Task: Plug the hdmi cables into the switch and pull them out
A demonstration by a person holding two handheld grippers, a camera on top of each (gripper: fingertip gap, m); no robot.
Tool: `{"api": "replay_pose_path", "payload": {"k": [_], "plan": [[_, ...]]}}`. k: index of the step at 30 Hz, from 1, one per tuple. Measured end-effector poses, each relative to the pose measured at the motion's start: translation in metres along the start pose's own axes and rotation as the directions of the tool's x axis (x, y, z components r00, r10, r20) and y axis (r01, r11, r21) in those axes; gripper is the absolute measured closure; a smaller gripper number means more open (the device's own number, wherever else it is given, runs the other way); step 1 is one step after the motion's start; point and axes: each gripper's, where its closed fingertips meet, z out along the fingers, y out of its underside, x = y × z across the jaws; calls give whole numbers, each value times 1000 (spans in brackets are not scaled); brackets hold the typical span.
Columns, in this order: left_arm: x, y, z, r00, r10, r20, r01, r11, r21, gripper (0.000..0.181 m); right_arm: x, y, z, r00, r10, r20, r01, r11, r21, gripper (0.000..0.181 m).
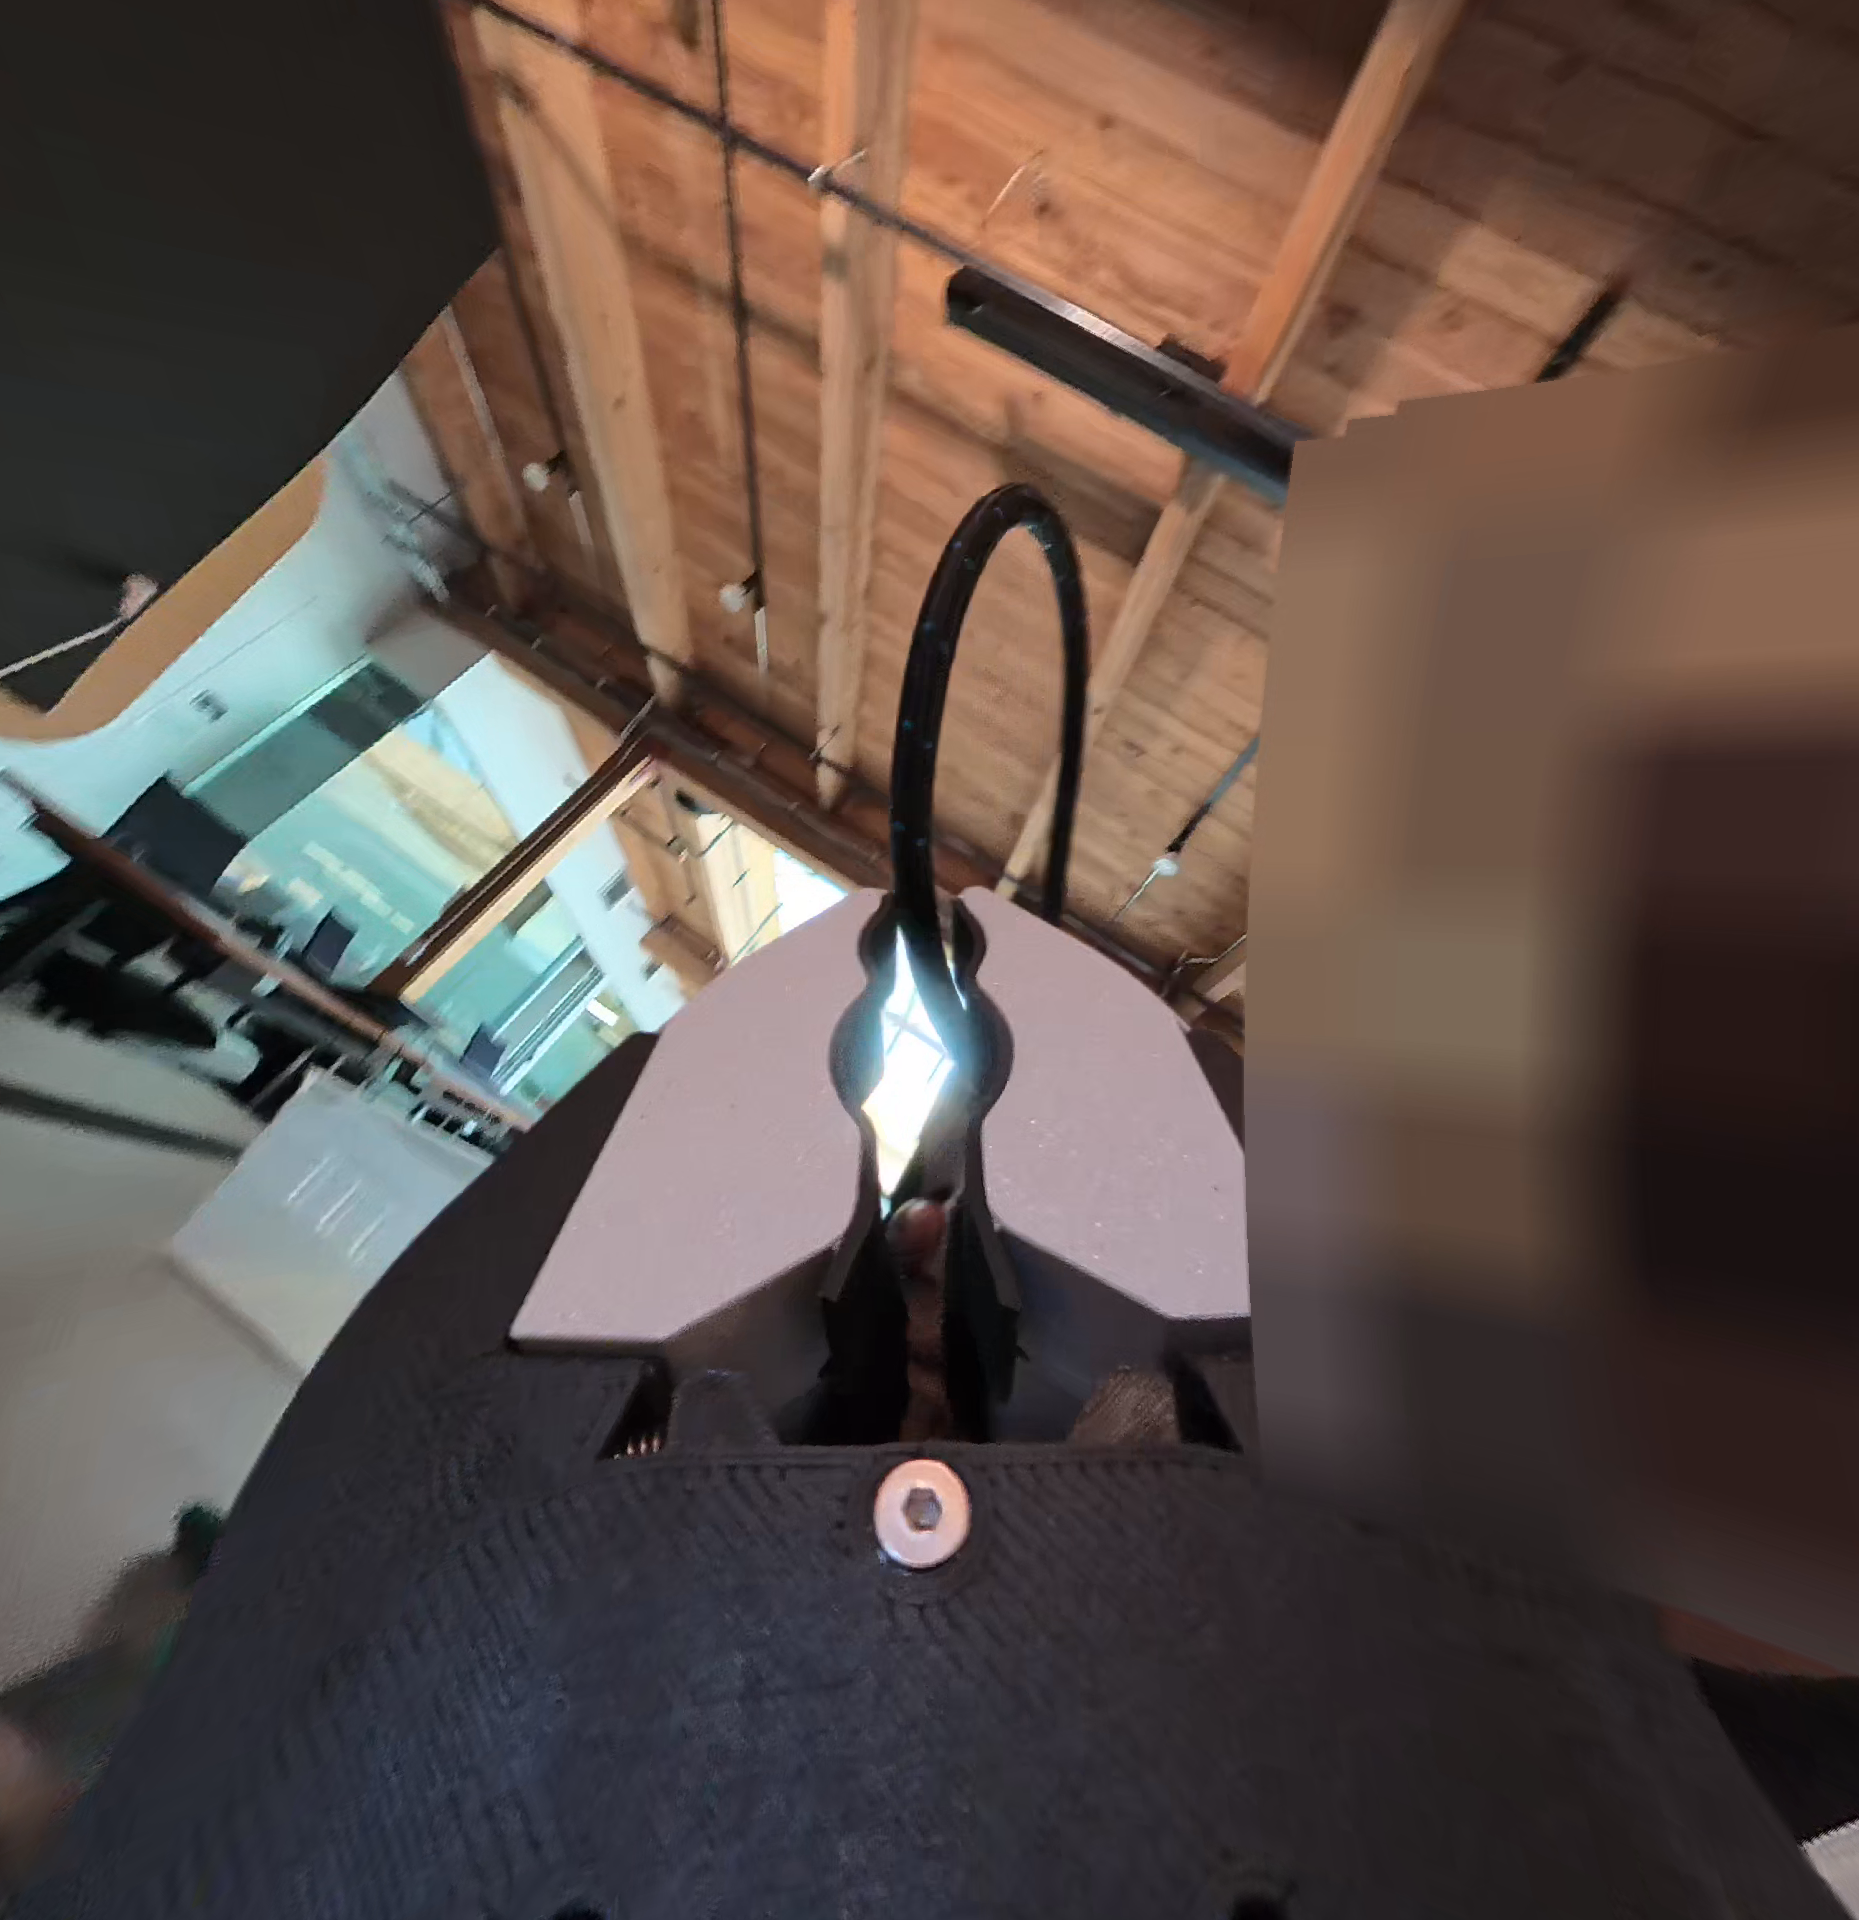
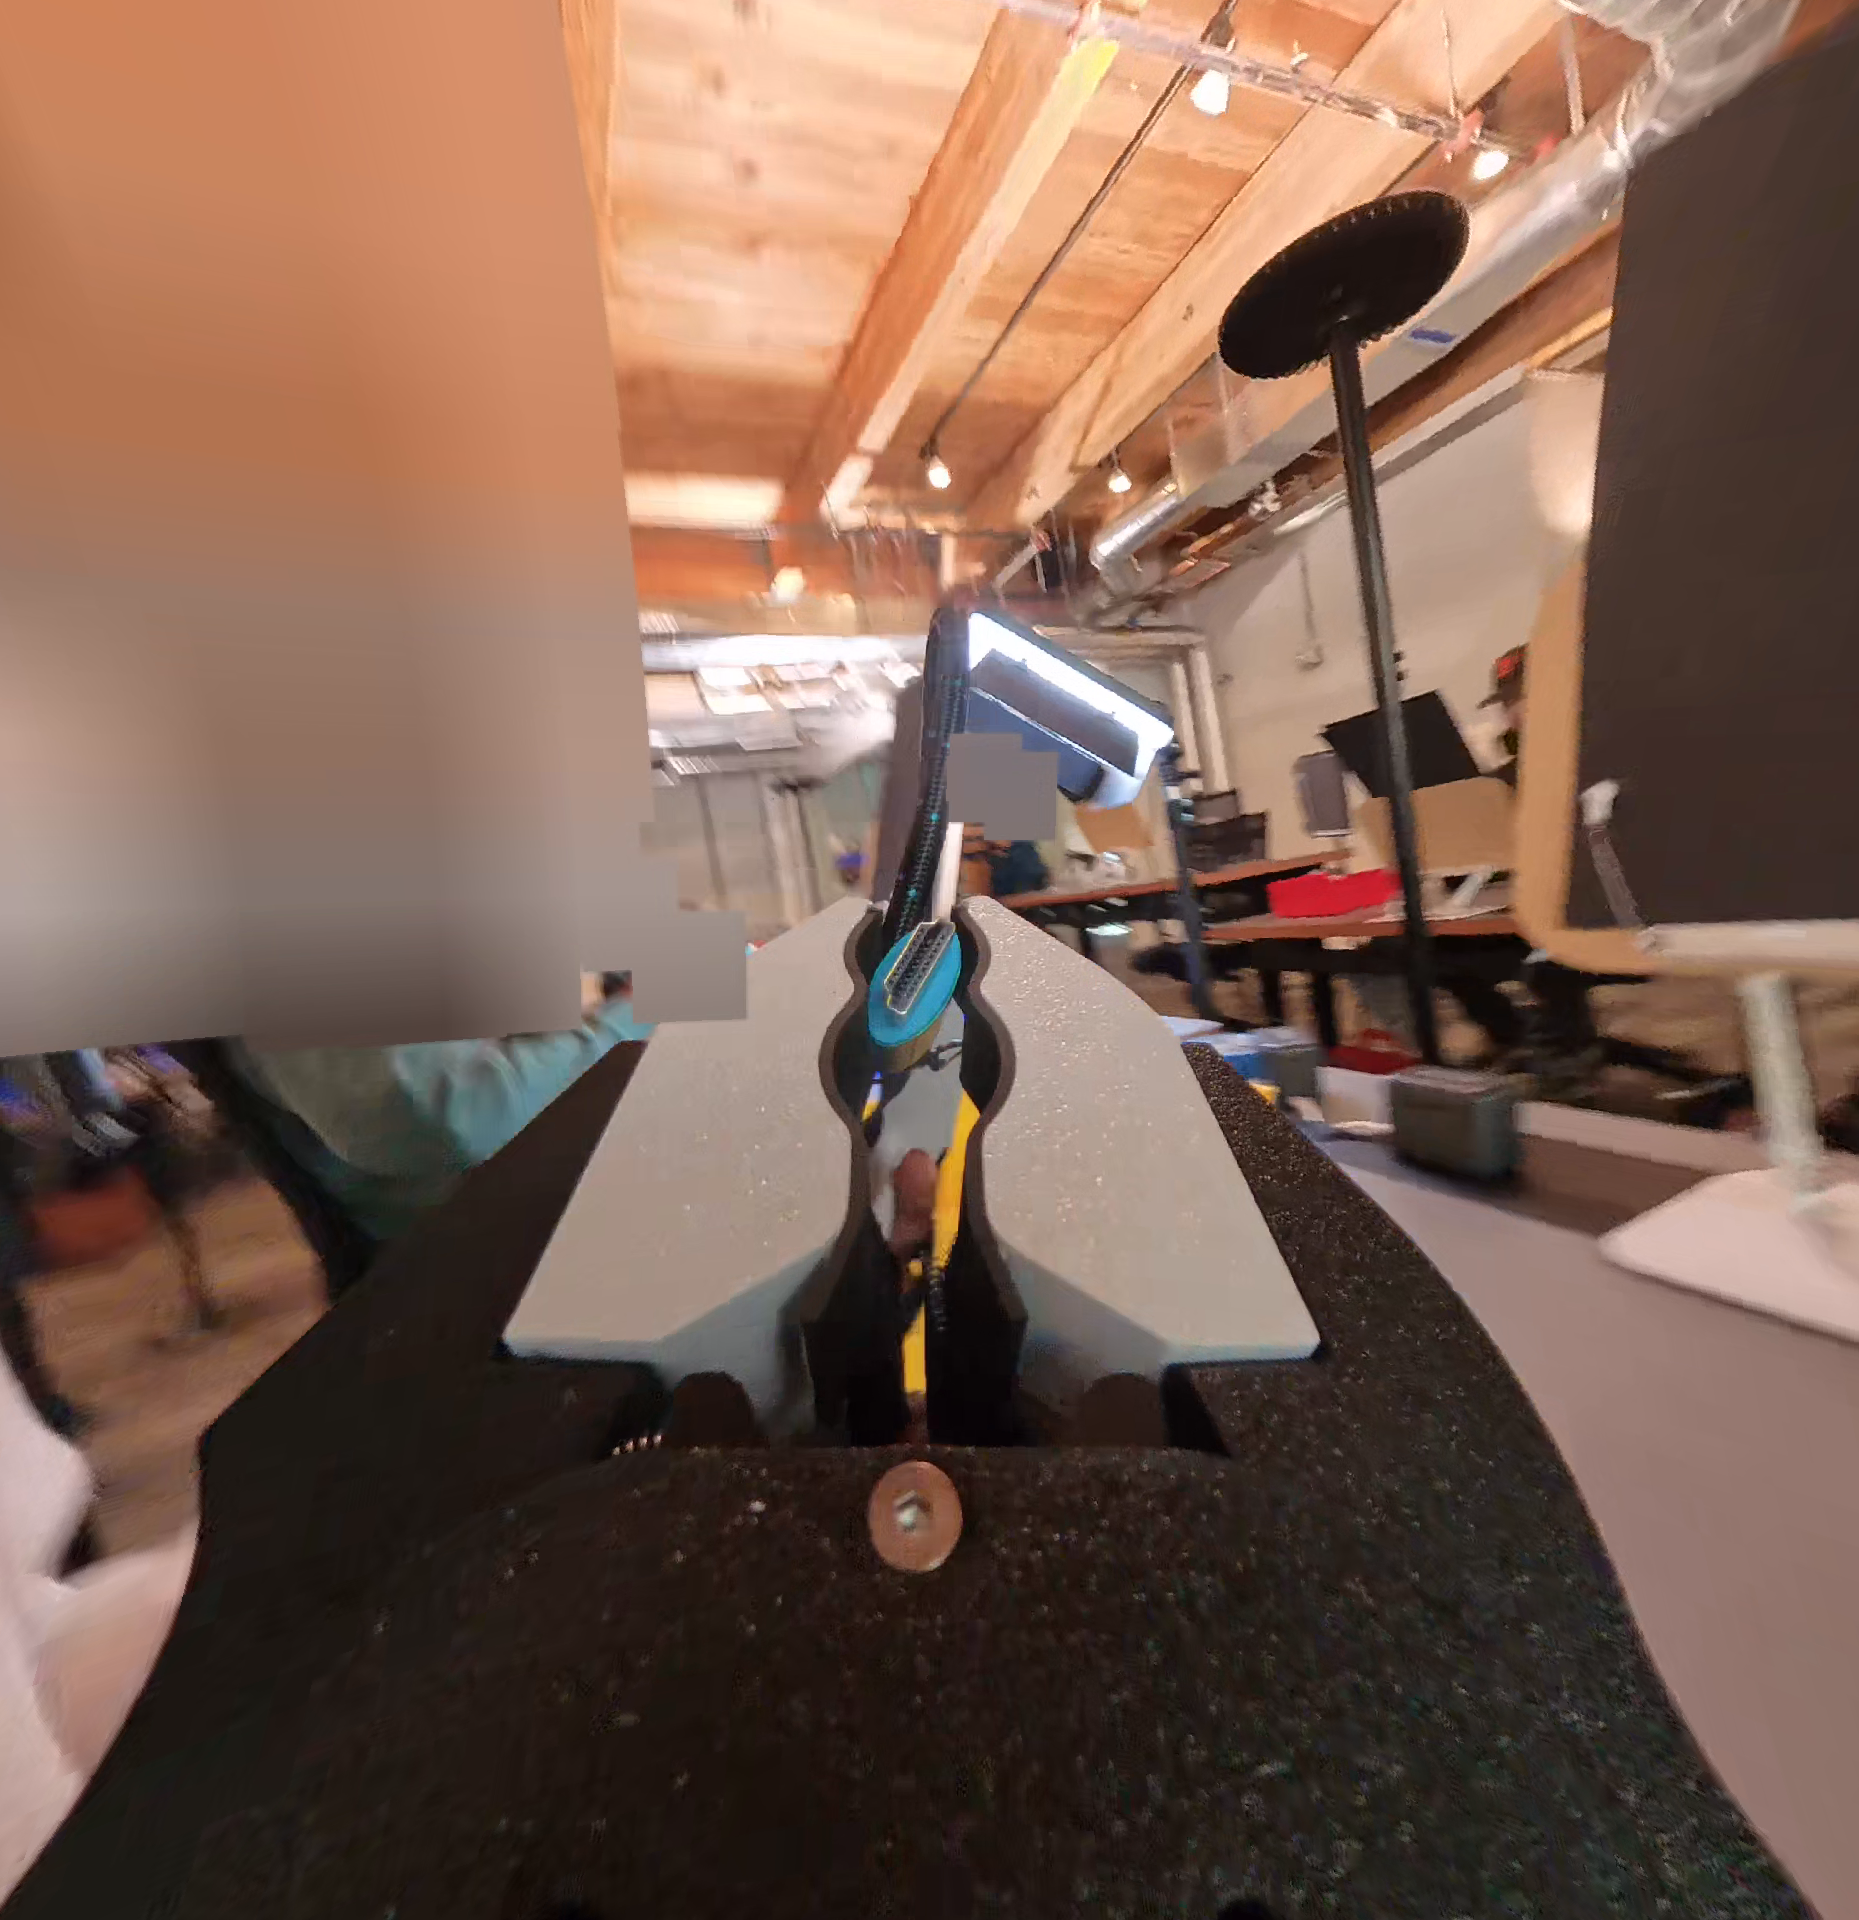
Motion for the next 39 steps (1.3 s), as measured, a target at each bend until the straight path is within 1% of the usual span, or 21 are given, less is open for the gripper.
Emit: {"api": "replay_pose_path", "payload": {"k": [1,3,5,7,8,10,11,12,14,17,19,20,21,22,24,26,27,30,33,36,39], "plan": [[-5,3,-3,999,-2,40,3,1000,-30,160,1,-2,-2,995,-95,-18,94,995,-40,169],[-13,4,-12,991,35,128,-23,996,-91,146,7,-8,-7,958,-280,-59,271,955,-119,169],[-17,5,-20,969,123,212,-92,984,-151,140,15,-14,-12,879,-468,-97,441,872,-214,169],[-13,7,-22,921,290,262,-230,944,-235,140,25,-16,-18,735,-669,-110,607,721,-334,169],[-6,11,-17,895,369,249,-297,911,-286,140,29,-16,-20,649,-754,-100,672,630,-390,169],[9,24,-2,847,496,189,-402,831,-384,140,31,-13,-22,490,-870,-50,759,454,-467,169],[14,32,7,828,539,153,-440,794,-420,140,30,-10,-22,428,-904,-19,786,382,-487,169],[19,41,17,817,565,113,-468,765,-442,140,28,-6,-22,388,-922,8,803,334,-495,169],[21,57,34,823,565,63,-476,744,-469,140,23,4,-22,352,-934,58,821,278,-498,169],[15,82,49,897,440,36,-362,780,-510,142,15,14,-22,311,-944,112,842,219,-493,169],[11,84,53,928,369,53,-304,831,-466,177,7,20,-23,262,-950,171,872,156,-464,169],[11,83,53,946,318,56,-262,858,-443,178,3,19,-23,240,-956,171,887,144,-439,169],[12,84,53,971,232,58,-187,887,-423,178,0,17,-23,245,-955,169,897,157,-413,169],[15,82,53,990,128,60,-95,917,-387,179,-4,14,-23,266,-952,151,908,195,-371,167],[14,70,51,994,-84,74,101,959,-267,179,-15,2,-26,336,-935,110,919,300,-257,163],[12,61,48,964,-261,56,267,947,-179,178,-20,-8,-30,417,-906,72,899,400,-177,160],[12,59,47,949,-312,45,315,936,-160,179,-19,-8,-32,438,-896,69,890,422,-170,159],[14,61,48,924,-382,16,381,915,-135,179,-16,1,-32,437,-894,100,892,416,-178,158],[17,61,50,905,-425,-18,420,900,-113,179,-17,9,-28,475,-873,112,872,450,-190,156],[17,70,50,903,-429,-10,425,896,-131,180,-12,9,-26,444,-891,94,883,417,-216,169],[11,79,45,920,-389,38,389,901,-193,179,-10,13,-29,447,-885,126,877,407,-255,170]]}}
